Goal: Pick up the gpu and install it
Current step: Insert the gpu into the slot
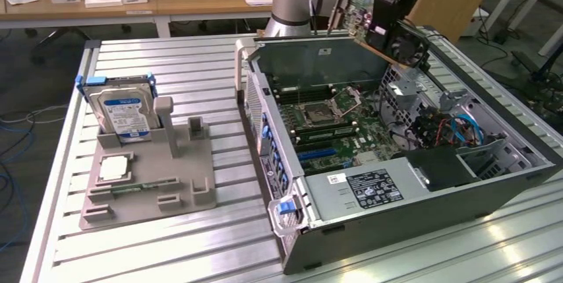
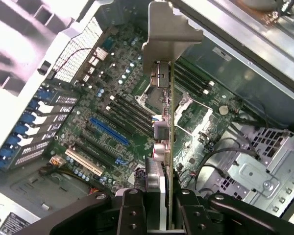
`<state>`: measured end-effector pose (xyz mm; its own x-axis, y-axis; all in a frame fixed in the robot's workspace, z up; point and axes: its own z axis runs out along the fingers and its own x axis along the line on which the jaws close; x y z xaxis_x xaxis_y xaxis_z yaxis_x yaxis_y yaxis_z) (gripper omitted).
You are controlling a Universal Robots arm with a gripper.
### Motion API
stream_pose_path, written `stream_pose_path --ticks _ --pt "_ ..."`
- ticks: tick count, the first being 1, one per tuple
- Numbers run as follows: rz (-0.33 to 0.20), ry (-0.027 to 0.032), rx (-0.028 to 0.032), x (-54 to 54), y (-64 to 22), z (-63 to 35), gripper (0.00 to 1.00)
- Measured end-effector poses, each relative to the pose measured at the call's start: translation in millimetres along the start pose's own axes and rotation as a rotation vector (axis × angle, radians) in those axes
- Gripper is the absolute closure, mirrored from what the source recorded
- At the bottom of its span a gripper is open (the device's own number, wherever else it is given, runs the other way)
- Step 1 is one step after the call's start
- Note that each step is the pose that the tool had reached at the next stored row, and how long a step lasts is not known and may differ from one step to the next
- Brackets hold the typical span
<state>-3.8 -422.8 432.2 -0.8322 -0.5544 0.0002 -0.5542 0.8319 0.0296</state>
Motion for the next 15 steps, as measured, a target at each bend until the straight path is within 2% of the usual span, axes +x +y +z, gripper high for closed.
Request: stream_pose_path --ticks 15 --pt "-0.197 0.0059 0.0001 0.1 0.0 0.1 0.72"
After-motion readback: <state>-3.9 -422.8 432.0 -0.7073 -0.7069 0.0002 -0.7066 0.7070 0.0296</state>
